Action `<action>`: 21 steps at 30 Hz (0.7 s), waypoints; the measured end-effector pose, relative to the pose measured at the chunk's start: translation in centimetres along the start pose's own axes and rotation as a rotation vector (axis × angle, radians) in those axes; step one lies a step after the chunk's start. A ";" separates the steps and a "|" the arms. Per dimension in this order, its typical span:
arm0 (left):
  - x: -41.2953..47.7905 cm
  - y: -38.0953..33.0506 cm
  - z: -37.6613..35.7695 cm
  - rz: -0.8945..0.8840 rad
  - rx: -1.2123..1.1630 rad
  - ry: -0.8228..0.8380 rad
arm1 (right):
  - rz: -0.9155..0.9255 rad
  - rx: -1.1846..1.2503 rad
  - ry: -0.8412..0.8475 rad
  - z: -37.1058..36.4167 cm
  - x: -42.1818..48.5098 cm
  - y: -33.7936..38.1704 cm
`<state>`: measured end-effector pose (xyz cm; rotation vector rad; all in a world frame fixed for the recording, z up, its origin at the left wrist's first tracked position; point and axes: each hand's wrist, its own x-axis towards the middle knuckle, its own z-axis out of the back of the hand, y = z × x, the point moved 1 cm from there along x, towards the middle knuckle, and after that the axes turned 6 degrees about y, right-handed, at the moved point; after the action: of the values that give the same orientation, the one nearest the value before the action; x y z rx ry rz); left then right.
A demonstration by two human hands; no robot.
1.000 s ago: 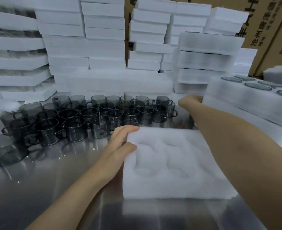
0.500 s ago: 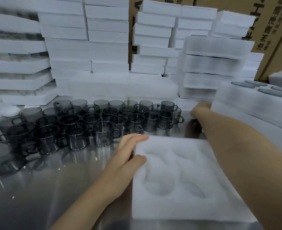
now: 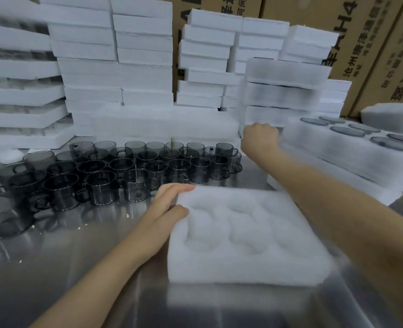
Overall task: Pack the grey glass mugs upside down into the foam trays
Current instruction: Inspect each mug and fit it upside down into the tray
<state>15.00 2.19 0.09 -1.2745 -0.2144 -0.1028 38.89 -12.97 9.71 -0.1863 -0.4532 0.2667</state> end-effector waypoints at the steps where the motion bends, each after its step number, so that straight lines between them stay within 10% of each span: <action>1: 0.0 -0.1 0.0 0.011 0.009 -0.011 | 0.010 0.037 -0.029 1.2 -1.0 -0.2; 7: -0.7 -1.0 -0.3 0.034 0.045 -0.078 | 0.071 0.959 0.048 7.0 -10.1 -0.3; 14: -1.3 -0.9 -0.7 0.009 0.089 -0.175 | 0.512 0.905 -0.240 5.9 -18.6 3.4; 21: -0.6 -0.1 -0.5 -0.005 0.126 -0.173 | 0.530 1.295 0.182 4.4 -18.6 1.4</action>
<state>14.44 1.66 -0.12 -1.1575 -0.3677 0.0172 20.53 -16.60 5.69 0.9458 0.0233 0.9962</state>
